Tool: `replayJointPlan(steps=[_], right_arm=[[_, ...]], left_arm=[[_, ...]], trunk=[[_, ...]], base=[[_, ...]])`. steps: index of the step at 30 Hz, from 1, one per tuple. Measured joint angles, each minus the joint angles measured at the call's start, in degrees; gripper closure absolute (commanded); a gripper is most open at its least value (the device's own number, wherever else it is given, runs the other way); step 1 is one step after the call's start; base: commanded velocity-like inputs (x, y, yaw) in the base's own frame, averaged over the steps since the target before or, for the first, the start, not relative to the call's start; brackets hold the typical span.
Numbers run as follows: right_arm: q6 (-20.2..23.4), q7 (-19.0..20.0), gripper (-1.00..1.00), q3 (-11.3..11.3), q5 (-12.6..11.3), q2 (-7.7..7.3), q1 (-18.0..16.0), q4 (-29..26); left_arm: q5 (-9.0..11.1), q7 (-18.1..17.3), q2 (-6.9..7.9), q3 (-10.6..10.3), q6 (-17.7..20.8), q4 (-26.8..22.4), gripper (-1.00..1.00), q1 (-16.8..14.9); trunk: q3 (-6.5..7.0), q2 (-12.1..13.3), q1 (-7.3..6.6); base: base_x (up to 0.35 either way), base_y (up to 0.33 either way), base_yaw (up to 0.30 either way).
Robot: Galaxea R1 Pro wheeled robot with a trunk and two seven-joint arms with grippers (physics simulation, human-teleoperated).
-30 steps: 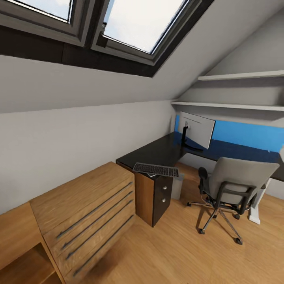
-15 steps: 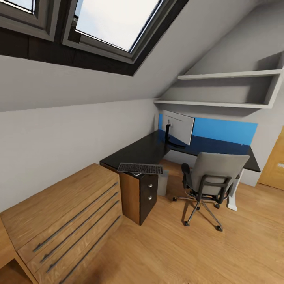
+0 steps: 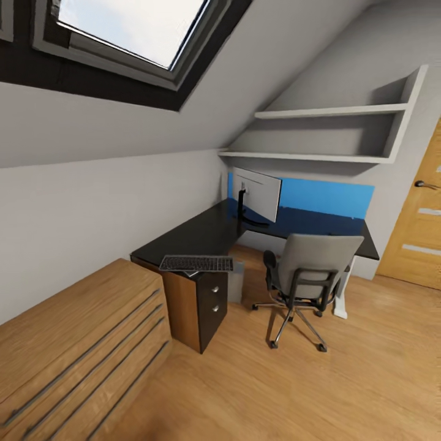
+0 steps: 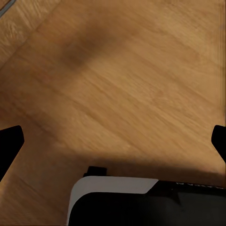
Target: In the bedroom, organize the workspace by keeping the computer under the desk, ensuring the monitor is on the desk, placing the keyboard on the desk next to the monitor, placing the mouse on the desk next to the keyboard, moving the folder from the swivel chair onto the desk next to the mouse, stacking the notebook on top of the folder with the pen on top of the notebook, and positioning the swivel chair next to the desk.
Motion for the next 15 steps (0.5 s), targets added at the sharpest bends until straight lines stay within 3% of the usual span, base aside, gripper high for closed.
replayJointPlan(steps=[9, 15], right_arm=[[2.3, 0.0, -1.00, -0.1, -0.1, -0.09, 0.0, -0.1], [3.2, 0.0, -1.00, -0.1, 0.0, -0.11, -0.2, -0.1]], left_arm=[[0.0, 0.0, 0.00, 0.0, 0.0, 0.0, -1.00, 0.0], [0.0, 0.0, 0.04, 0.0, 0.0, 0.0, -1.00, 0.0]], trunk=[[-0.77, 0.0, 0.01], [-1.29, 0.0, 0.03]], base=[[0.253, -0.198, -0.129], [0.041, -0.026, -0.120]])
